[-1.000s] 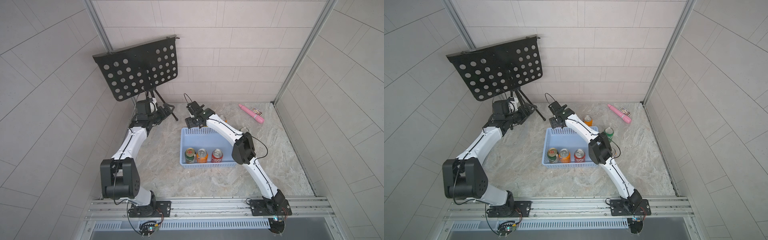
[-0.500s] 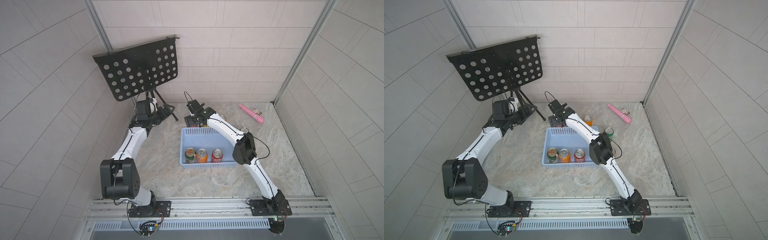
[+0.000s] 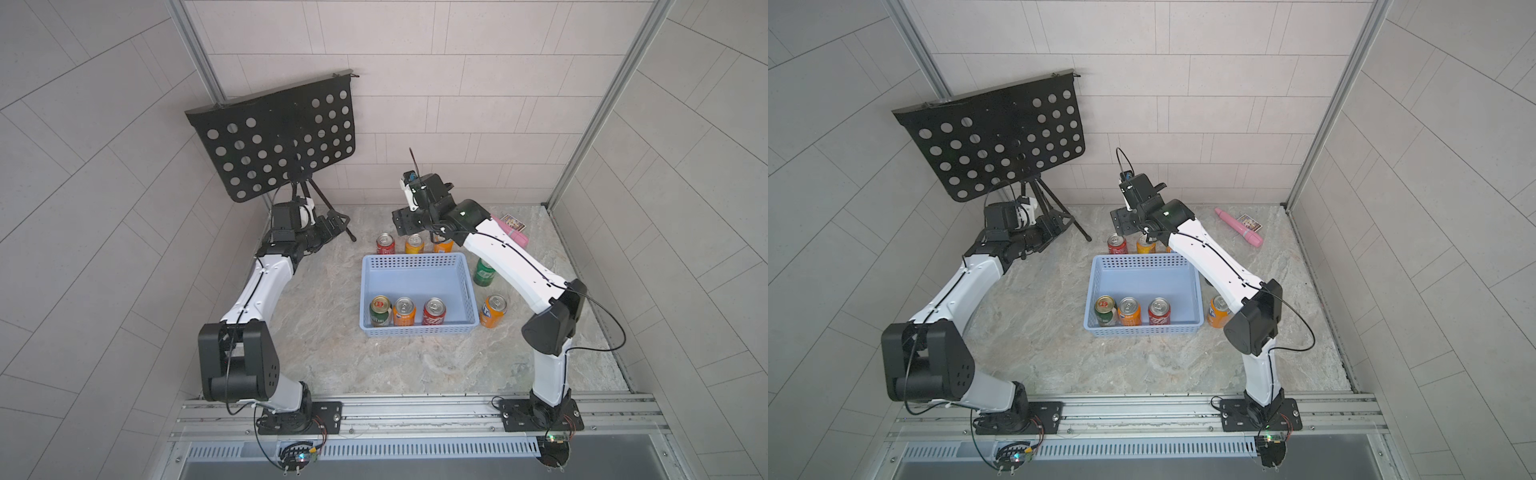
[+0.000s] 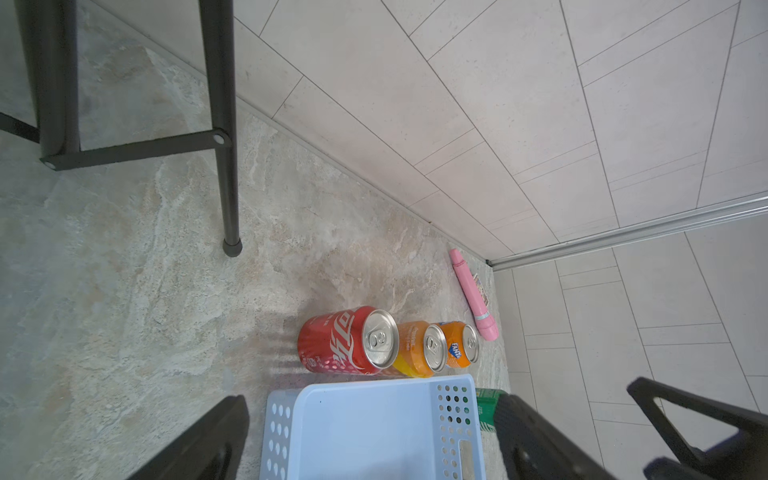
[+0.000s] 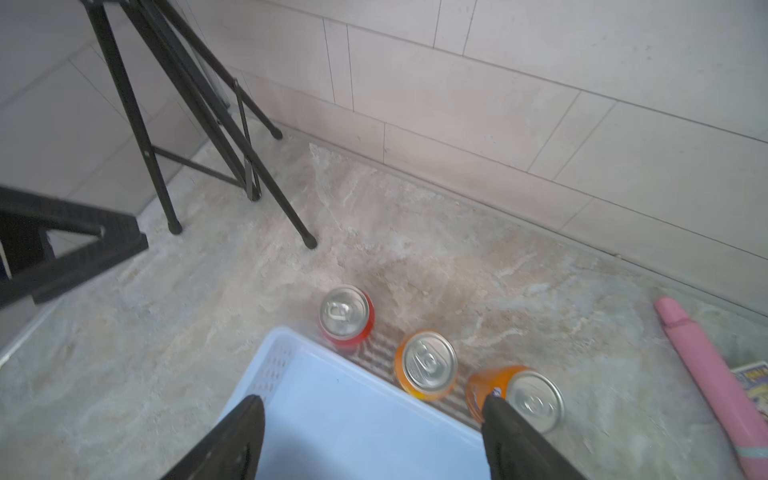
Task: Take out the drinks from the basket
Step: Pick up the drink from the basket.
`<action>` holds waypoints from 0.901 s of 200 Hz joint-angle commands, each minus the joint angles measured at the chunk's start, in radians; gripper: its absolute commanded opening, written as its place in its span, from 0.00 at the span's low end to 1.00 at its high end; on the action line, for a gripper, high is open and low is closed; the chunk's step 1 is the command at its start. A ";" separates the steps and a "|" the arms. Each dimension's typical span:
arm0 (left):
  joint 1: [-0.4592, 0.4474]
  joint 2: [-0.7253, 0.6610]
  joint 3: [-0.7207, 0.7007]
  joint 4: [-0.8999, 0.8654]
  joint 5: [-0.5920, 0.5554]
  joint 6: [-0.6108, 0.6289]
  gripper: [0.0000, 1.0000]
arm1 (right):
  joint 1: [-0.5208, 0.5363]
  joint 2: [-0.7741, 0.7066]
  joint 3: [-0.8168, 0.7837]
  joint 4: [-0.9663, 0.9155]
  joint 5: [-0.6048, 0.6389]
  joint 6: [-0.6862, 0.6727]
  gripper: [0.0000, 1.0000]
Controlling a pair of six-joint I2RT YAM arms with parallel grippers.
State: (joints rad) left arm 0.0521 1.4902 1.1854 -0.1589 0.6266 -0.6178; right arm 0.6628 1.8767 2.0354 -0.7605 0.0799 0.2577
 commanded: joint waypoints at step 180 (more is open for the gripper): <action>-0.005 -0.188 -0.127 -0.168 -0.044 0.120 1.00 | 0.017 -0.466 -0.754 0.022 -0.176 0.019 0.83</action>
State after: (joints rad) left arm 0.0498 1.2961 1.0702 -0.3084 0.5995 -0.5045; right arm 0.6682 1.3983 1.2980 -0.6868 -0.0589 0.2684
